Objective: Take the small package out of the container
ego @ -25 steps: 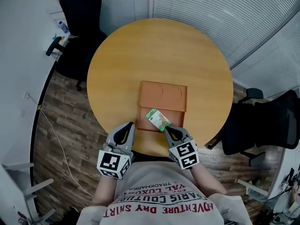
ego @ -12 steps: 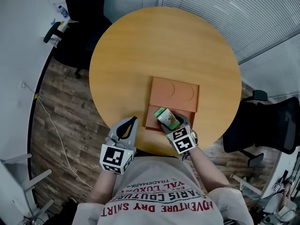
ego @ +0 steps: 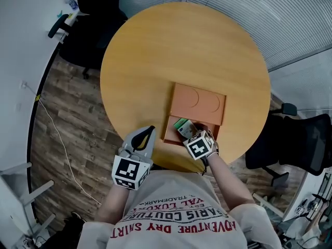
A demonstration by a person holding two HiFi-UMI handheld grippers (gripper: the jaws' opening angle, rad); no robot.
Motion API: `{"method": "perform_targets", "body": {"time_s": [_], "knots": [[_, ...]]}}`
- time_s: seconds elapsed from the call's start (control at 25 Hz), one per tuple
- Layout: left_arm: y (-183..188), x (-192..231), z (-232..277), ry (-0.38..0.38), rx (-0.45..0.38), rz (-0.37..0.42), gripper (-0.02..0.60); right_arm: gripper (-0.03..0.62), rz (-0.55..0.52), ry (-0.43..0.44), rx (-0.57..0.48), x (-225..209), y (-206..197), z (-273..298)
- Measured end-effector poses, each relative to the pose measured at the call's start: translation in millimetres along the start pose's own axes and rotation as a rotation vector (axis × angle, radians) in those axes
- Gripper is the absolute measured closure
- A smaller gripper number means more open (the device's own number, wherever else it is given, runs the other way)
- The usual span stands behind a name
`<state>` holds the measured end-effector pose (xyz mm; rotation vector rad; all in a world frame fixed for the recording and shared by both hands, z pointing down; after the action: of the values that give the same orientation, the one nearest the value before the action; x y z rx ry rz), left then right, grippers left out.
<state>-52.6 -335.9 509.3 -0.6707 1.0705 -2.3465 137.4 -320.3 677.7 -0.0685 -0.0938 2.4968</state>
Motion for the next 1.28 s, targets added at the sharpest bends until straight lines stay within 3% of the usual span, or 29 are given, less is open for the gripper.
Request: {"method": "perform_targets", "body": {"time_s": [0.24,0.56,1.04,1.28], "knots": [[-1,8,-3,0.015,0.001,-0.013,0.569,0.23,-0.008,0.001,0.008,1,2,1],[2,15,-8,0.036,-0.008,-0.011,0.569,0.24,-0.109,0.041,0.08,3,2,-4],[10,12,-16,0.043,-0.024,0.024,0.569,0.24,-0.212,0.075,0.038,12,1,-44],[21,13,-21,0.06,-0.036,0.059,0.569,0.24,-0.149,0.047,-0.074,3,-1,-77]]}}
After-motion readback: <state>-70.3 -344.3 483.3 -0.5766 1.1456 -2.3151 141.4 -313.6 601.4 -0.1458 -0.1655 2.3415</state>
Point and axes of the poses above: the fingertips, and each gripper's own axes: z forward along the fingers, x to its left, y out of its top, the point moved 5 cm from there along -z, backward along the fingers, and after that the axes turned 13 degrees about x, right-handed, at the moved point
